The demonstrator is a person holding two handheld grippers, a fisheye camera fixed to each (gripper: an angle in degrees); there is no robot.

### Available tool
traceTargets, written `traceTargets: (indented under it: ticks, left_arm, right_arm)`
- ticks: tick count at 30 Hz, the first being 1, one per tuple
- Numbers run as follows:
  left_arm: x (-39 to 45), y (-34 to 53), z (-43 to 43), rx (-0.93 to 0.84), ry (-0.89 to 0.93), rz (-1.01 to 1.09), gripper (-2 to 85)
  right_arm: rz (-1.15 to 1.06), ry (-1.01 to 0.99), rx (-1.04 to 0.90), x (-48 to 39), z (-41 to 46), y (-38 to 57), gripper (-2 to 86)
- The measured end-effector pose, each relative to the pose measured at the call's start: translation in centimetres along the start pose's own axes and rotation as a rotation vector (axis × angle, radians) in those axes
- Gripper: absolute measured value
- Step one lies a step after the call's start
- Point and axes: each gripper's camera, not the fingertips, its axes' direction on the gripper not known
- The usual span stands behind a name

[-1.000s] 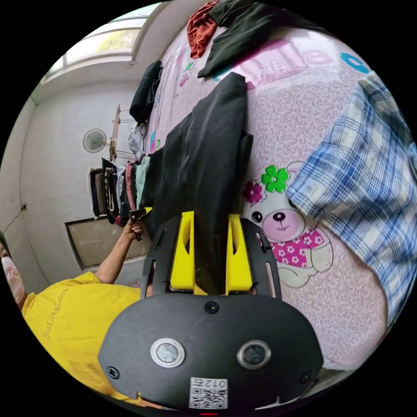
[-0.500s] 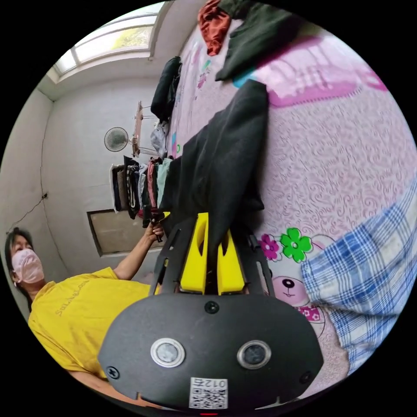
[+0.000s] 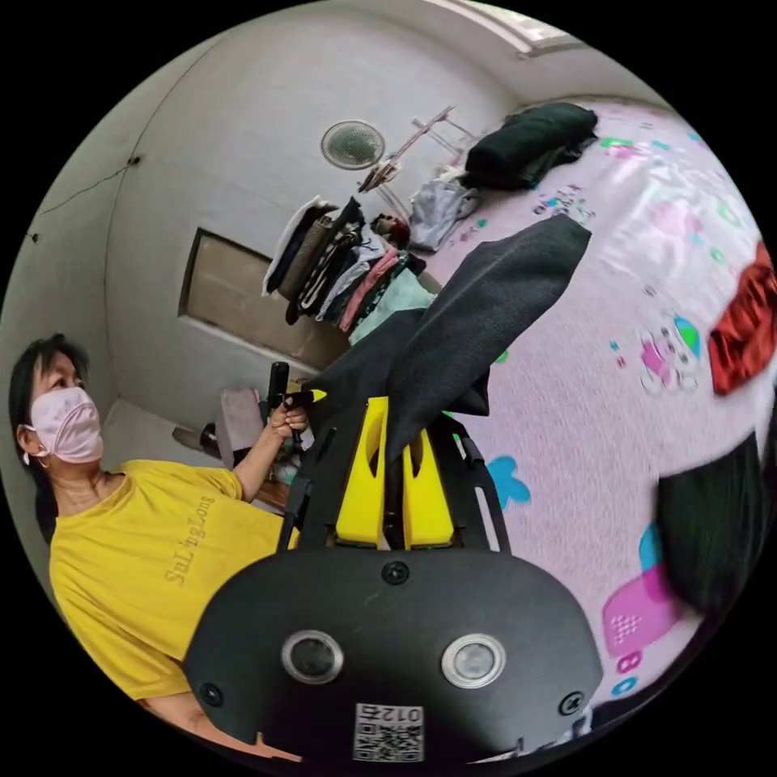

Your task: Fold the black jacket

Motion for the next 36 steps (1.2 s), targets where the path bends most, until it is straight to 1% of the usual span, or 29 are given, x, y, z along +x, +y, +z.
traceTargets:
  ticks: [2, 3, 4, 5, 7, 8, 9, 11, 12, 14, 15, 16, 17, 18, 19, 20, 22, 24, 26, 28, 30, 31, 32, 33, 34, 35, 36]
  left_arm:
    - [0.2, 1.1, -4.4, 0.102, -0.037, -0.018, 7.1]
    - [0.2, 1.9, -7.3, 0.173, -0.058, -0.028, 7.1]
    - [0.2, 2.8, -10.1, 0.246, -0.077, -0.040, 7.1]
    - [0.1, 3.2, -11.3, 0.281, -0.088, -0.046, 7.1]
    - [-0.6, 5.0, -15.5, 0.407, -0.112, -0.067, 7.0]
    - [-1.0, 5.5, -16.3, 0.437, -0.120, -0.076, 6.9]
    - [-2.0, 6.3, -17.6, 0.487, -0.130, -0.102, 6.9]
    - [-4.5, 7.5, -18.5, 0.537, -0.132, -0.174, 6.9]
    - [-6.6, 8.3, -18.4, 0.560, -0.130, -0.227, 6.9]
    - [-10.5, 9.1, -17.3, 0.547, -0.112, -0.305, 7.1]
    - [-13.4, 9.7, -16.3, 0.535, -0.095, -0.371, 7.2]
    - [-16.0, 10.3, -15.3, 0.526, -0.071, -0.433, 7.2]
    - [-17.0, 10.7, -15.0, 0.527, -0.058, -0.460, 7.2]
    - [-18.7, 11.5, -14.5, 0.543, -0.007, -0.499, 6.9]
    - [-19.5, 12.3, -14.6, 0.575, 0.048, -0.509, 6.8]
    - [-19.6, 12.5, -14.7, 0.584, 0.059, -0.502, 6.7]
    - [-18.8, 12.9, -15.5, 0.564, 0.028, -0.455, 6.7]
    - [-17.9, 12.9, -16.3, 0.548, -0.002, -0.429, 6.8]
    - [-17.2, 12.8, -17.0, 0.531, -0.028, -0.404, 6.9]
    - [-16.6, 13.0, -17.7, 0.515, -0.017, -0.381, 7.0]
    - [-16.0, 14.2, -18.8, 0.556, -0.011, -0.381, 6.6]
    - [-15.2, 15.6, -19.9, 0.614, -0.047, -0.409, 5.9]
    - [-14.6, 16.5, -20.4, 0.648, -0.074, -0.420, 5.4]
    - [-13.0, 18.1, -21.6, 0.726, -0.143, -0.437, 4.3]
    - [-10.6, 19.2, -22.7, 0.792, -0.247, -0.424, 3.3]
    - [-9.3, 19.4, -23.1, 0.808, -0.306, -0.407, 2.8]
    - [-6.9, 18.8, -23.8, 0.812, -0.410, -0.366, 2.1]
  right_arm:
    - [-0.089, -0.033, -0.061, -1.0, 4.1, -7.2, -0.2]
    - [-0.107, -0.039, -0.074, -1.2, 5.2, -9.1, -0.2]
    - [-0.131, -0.046, -0.097, -1.5, 7.6, -12.9, -0.2]
    - [-0.159, -0.060, -0.127, -1.9, 10.3, -16.8, -0.2]
    - [-0.199, -0.038, -0.167, -2.5, 14.5, -22.4, -0.2]
    - [-0.231, -0.012, -0.218, -3.0, 17.9, -26.1, -0.2]
    - [-0.248, 0.014, -0.244, -3.2, 19.6, -27.8, -0.2]
    - [-0.298, 0.149, -0.340, -3.2, 27.0, -33.9, -0.1]
    - [-0.307, 0.174, -0.363, -3.0, 28.9, -35.2, -0.1]
    - [-0.323, 0.279, -0.408, -1.7, 36.6, -39.2, 0.1]
    - [-0.333, 0.302, -0.418, -1.4, 38.6, -39.8, 0.2]
    - [-0.353, 0.353, -0.441, -0.7, 42.6, -40.8, 0.3]
    - [-0.378, 0.415, -0.475, -0.2, 46.5, -41.2, 0.5]
    - [-0.388, 0.452, -0.496, 0.1, 48.4, -41.3, 0.5]
    - [-0.400, 0.537, -0.536, 0.8, 51.7, -41.4, 0.7]
    - [-0.392, 0.616, -0.585, 1.7, 54.3, -41.6, 0.9]
    - [-0.356, 0.683, -0.627, 3.0, 57.2, -41.9, 1.5]
    - [-0.305, 0.714, -0.599, 4.1, 58.4, -42.4, 2.4]
    - [-0.173, 0.720, -0.565, 6.0, 59.0, -43.0, 3.9]
    - [-0.125, 0.779, -0.534, 7.0, 58.9, -43.0, 5.1]
    - [-0.113, 0.867, -0.490, 7.4, 58.0, -42.7, 5.7]
    - [-0.105, 0.929, -0.418, 7.4, 56.8, -42.5, 5.6]
    - [-0.118, 0.946, -0.327, 6.9, 55.5, -42.2, 4.4]
    - [-0.137, 0.926, -0.282, 6.4, 54.8, -41.9, 3.8]
    - [-0.196, 0.842, -0.206, 5.3, 53.9, -41.0, 3.1]
    - [-0.268, 0.722, -0.164, 4.2, 53.5, -39.8, 2.5]
    - [-0.303, 0.662, -0.157, 3.7, 53.5, -39.1, 2.2]
